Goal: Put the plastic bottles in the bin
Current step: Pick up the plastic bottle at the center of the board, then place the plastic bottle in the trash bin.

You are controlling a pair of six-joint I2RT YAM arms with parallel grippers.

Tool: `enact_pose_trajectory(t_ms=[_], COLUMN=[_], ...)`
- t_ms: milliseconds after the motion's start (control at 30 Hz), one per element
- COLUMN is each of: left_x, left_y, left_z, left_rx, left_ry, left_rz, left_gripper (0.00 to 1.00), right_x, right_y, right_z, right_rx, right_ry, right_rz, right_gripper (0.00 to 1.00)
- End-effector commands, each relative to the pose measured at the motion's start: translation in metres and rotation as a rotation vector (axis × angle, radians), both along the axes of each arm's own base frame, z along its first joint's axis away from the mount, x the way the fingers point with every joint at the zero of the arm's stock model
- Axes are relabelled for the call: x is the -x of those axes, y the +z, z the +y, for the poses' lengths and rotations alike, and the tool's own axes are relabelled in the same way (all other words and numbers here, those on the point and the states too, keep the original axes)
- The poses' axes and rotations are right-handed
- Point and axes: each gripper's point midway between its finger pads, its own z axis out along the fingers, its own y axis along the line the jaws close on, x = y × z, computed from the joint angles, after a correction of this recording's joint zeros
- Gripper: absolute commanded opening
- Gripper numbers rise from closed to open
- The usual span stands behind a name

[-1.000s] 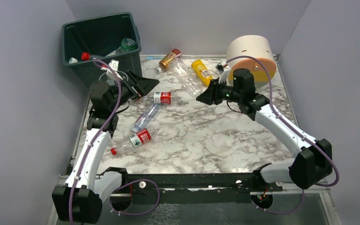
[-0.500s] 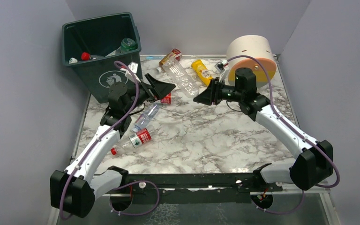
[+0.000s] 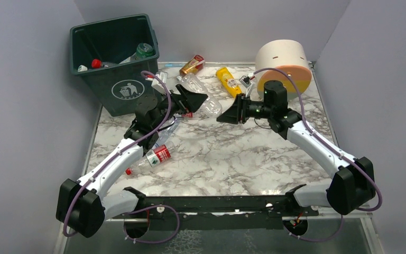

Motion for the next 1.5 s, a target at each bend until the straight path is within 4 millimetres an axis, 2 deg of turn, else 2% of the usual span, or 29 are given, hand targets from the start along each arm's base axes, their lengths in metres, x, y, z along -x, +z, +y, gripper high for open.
enact_pose_trajectory(t_ms=[0,100,467,567,733,933,1200,1467], left_x=[-0.013,-0.016,-0.021,-0.023,-0.026,-0.033,-0.044,-0.07], left_y=[0.024,0.023,0.017,0.017,0.023,0.034,0.06,0.102], left_z=[0.003,0.002,-0.001,-0.002,-0.001,0.002,0.01,0.047], left_rx=[0.012,0.008,-0.001,-0.001,-0.016,-0.071,-0.161,-0.205], left_ry=[0.068,0.075,0.075,0.074,0.084,0.11,0.147,0.222], left_rz=[-0.098,-0.094,-0.079,-0.078,-0.095,-0.125,-0.182,-0.252], left_gripper=[0.99,0.97,0.66,0.61,0.61,0.61,0.61,0.61], right_x=[0.011,0.012,0.012,0.012,0.012,0.012,0.01,0.014], right_y=[0.012,0.012,0.008,0.008,0.011,0.014,0.009,-0.003], right_z=[0.003,0.002,0.001,0.0,-0.003,-0.009,-0.022,-0.028], right_rx=[-0.041,-0.036,-0.022,-0.018,0.002,0.033,0.094,0.124], right_ry=[0.048,0.05,0.044,0.042,0.024,-0.009,-0.082,-0.098], right_rz=[-0.03,-0.033,-0.033,-0.033,-0.045,-0.074,-0.093,-0.085], right_gripper=[0.36,0.36,0.36,0.41,0.68,0.84,1.0,0.99])
